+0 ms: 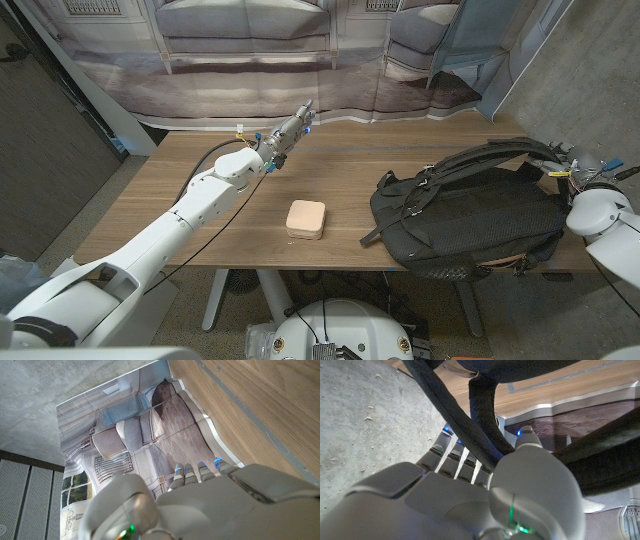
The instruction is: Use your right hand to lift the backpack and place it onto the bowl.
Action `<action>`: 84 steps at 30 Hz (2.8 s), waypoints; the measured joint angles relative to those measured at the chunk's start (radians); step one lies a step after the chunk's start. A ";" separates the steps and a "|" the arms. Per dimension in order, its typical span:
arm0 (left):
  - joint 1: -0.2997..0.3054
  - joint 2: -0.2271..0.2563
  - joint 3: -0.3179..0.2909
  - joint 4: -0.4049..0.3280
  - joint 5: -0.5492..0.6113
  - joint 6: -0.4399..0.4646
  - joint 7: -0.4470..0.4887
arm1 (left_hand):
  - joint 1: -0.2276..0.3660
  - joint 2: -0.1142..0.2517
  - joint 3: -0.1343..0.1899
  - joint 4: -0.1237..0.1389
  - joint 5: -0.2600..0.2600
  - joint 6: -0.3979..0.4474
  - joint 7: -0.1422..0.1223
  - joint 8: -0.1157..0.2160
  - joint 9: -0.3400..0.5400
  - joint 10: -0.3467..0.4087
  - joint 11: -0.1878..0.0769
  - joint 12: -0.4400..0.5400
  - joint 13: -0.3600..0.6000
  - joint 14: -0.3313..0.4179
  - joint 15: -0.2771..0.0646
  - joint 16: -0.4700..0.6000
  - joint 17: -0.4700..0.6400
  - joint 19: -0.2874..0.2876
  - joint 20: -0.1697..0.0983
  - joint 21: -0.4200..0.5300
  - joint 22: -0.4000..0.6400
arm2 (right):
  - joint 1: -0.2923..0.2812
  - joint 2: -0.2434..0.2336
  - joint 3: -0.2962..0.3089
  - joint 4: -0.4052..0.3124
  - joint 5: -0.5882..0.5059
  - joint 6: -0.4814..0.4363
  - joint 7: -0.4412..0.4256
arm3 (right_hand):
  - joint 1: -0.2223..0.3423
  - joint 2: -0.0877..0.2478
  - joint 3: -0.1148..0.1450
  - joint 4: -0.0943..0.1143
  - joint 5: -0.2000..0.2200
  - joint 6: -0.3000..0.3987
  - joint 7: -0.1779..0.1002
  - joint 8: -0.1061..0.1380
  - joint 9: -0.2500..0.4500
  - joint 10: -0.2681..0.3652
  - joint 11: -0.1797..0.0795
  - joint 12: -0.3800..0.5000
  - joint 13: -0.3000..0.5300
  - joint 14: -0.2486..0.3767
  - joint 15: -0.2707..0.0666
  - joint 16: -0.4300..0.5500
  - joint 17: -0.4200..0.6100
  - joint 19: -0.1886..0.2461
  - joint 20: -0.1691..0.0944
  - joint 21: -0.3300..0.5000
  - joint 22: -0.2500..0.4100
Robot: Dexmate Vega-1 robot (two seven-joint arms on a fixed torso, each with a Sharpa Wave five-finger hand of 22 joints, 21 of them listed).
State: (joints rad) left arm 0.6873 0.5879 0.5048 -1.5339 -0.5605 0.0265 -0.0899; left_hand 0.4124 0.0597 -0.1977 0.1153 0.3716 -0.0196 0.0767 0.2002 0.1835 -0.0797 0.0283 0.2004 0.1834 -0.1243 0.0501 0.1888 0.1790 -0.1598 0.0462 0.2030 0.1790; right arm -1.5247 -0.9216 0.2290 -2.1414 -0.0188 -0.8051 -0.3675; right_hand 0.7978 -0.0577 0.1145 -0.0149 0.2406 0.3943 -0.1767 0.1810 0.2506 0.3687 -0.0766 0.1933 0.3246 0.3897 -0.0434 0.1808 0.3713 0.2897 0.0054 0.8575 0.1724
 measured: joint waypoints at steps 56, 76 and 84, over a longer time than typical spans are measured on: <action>-0.030 -0.043 0.009 0.108 -0.009 -0.064 -0.064 | -0.001 0.009 -0.011 -0.003 0.000 0.000 0.000 0.000 0.000 0.000 0.000 0.000 0.000 0.000 0.000 0.000 0.000 0.000 0.000 0.000 0.000 | -0.190 -0.114 0.237 -0.285 -0.178 -0.260 0.346 | -0.111 -0.046 -0.076 0.035 0.073 -0.286 0.082 -0.003 -0.037 -0.189 0.079 0.000 -0.064 -0.170 0.038 0.004 -0.088 -0.073 0.074 -0.141 0.000; -0.033 -0.047 0.011 0.111 -0.006 -0.072 -0.066 | 0.004 0.014 -0.019 -0.002 0.000 0.000 0.000 0.000 0.000 0.000 0.000 0.000 0.000 0.000 0.000 0.000 0.000 0.000 0.000 0.000 0.000 | -0.199 -0.055 0.280 -0.337 -0.267 -0.256 0.407 | -0.132 -0.037 -0.084 0.043 0.081 -0.282 0.078 0.005 -0.042 -0.186 0.076 0.008 -0.069 -0.166 0.035 0.012 -0.098 -0.062 0.084 -0.152 0.000; -0.024 -0.039 0.008 0.095 -0.006 -0.072 -0.060 | 0.004 0.014 -0.019 -0.002 0.000 0.000 0.000 0.000 0.000 0.000 0.000 0.000 0.000 0.000 0.000 0.000 0.000 0.000 0.000 0.000 0.000 | -0.191 -0.032 0.281 -0.344 -0.290 -0.247 0.419 | -0.138 -0.030 -0.087 0.046 0.085 -0.282 0.078 0.013 -0.042 -0.186 0.077 0.016 -0.074 -0.163 0.038 0.012 -0.102 -0.062 0.084 -0.152 0.000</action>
State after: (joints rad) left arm 0.6629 0.5488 0.5128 -1.4386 -0.5668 -0.0459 -0.1502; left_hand 0.4165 0.0741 -0.2165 0.1129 0.3716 -0.0196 0.0767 0.2002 0.1835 -0.0796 0.0284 0.2004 0.1834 -0.1242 0.0501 0.1888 0.1790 -0.1597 0.0461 0.2030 0.1790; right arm -1.7159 -0.9538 0.5099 -2.4855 -0.3093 -1.0519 0.0515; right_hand 0.6593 -0.0877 0.0274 0.0309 0.3259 0.1126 -0.0984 0.1936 0.2091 0.1828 0.0002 0.2090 0.2506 0.2271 -0.0053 0.1926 0.2691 0.2277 0.0894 0.7058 0.1727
